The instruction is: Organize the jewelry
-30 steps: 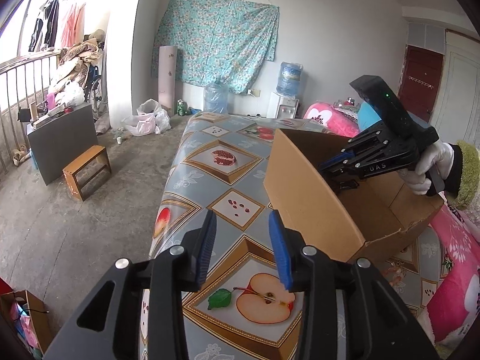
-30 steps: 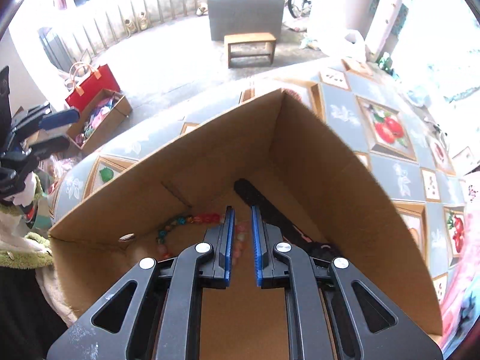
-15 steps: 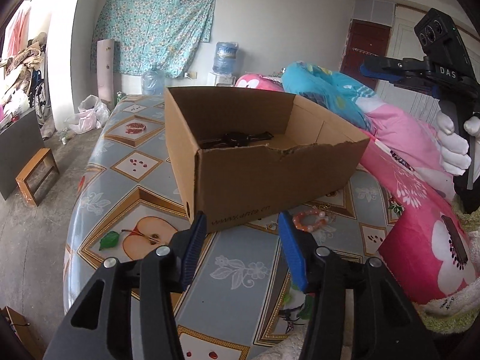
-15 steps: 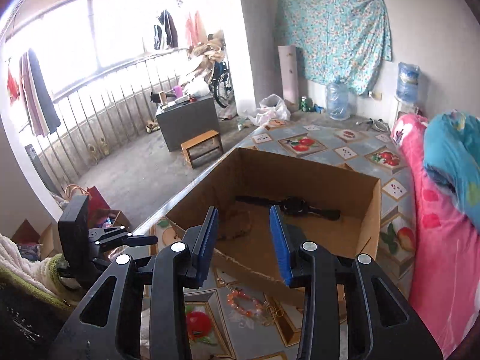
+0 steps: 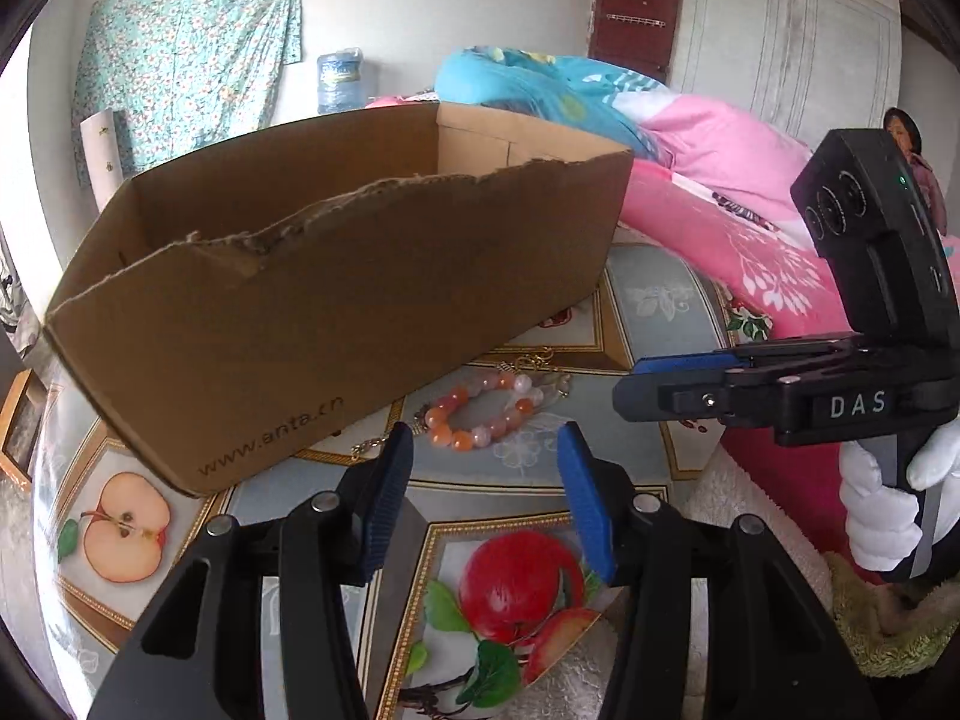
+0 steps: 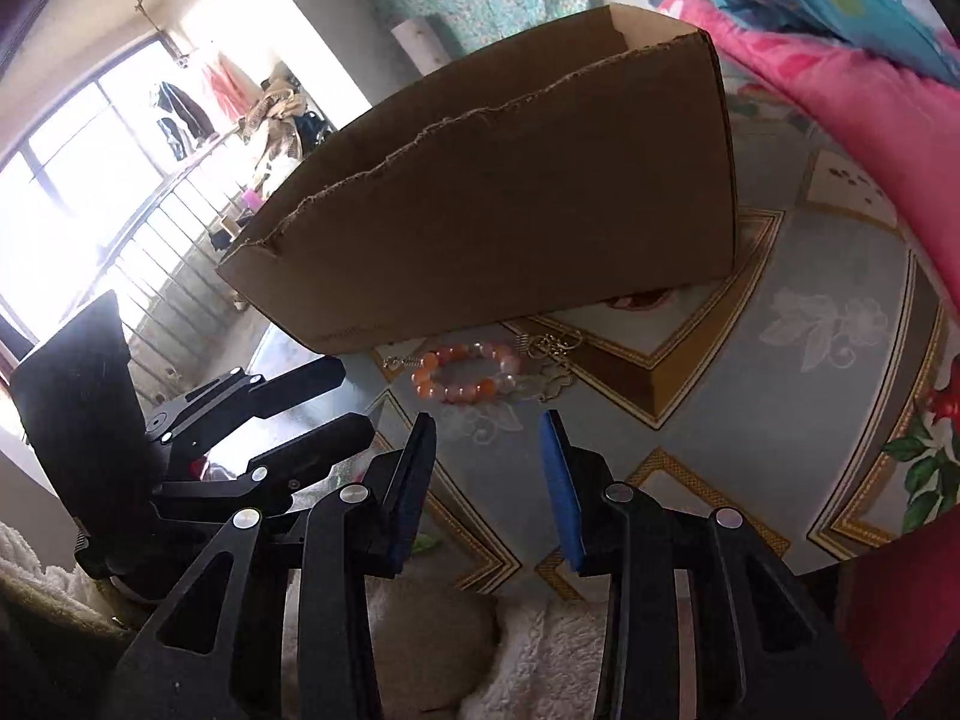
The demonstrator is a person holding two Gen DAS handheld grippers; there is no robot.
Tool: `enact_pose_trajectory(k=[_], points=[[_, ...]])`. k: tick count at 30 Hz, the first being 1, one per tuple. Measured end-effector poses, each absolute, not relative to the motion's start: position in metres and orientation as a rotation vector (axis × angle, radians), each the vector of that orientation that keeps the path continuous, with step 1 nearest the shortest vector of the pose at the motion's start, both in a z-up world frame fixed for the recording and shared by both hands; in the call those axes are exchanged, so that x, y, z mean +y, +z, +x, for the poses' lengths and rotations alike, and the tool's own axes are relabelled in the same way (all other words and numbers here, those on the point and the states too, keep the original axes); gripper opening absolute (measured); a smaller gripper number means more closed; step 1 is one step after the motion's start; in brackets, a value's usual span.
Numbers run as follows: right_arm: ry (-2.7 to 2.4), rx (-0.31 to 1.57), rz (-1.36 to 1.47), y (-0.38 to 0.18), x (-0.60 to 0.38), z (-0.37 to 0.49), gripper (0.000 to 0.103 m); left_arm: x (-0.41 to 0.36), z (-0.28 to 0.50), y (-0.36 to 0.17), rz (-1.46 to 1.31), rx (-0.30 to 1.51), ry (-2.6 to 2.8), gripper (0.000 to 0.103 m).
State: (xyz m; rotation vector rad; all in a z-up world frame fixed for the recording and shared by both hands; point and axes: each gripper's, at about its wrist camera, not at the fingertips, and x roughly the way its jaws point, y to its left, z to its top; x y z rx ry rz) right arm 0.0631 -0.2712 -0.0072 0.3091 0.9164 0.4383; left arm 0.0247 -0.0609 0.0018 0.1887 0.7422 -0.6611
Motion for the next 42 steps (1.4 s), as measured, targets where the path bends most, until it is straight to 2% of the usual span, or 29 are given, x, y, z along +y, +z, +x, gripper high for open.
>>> enact_pose_trajectory(k=[6, 14, 16, 20, 26, 31, 42], points=[[0.422, 0.906, 0.346, -0.007, -0.282, 0.068, 0.034, -0.097, 0.034, -0.005, 0.354, 0.747, -0.712, 0.044], [0.434, 0.904, 0.388, -0.014, -0.286, 0.059, 0.034, -0.117, 0.051, -0.020, 0.464, 0.824, -0.703, 0.021], [0.435, 0.902, 0.388, -0.014, -0.287, 0.058, 0.034, -0.116, 0.054, -0.020, 0.449, 0.836, -0.709, 0.010], [0.442, 0.898, 0.408, -0.016, -0.294, 0.055, 0.034, -0.111, 0.056, -0.010, 0.411, 0.818, -0.710, 0.009], [0.444, 0.891, 0.414, -0.013, -0.299, 0.047, 0.034, -0.087, 0.049, 0.032, 0.320, 0.740, -0.684, 0.009], [0.442, 0.882, 0.413, -0.015, -0.306, 0.043, 0.034, -0.050, 0.048, 0.054, 0.131, 0.784, -0.680, 0.009], [0.438, 0.873, 0.381, -0.007, -0.289, 0.039, 0.034, 0.034, 0.051, 0.013, -0.136, 0.915, -0.486, 0.009]])
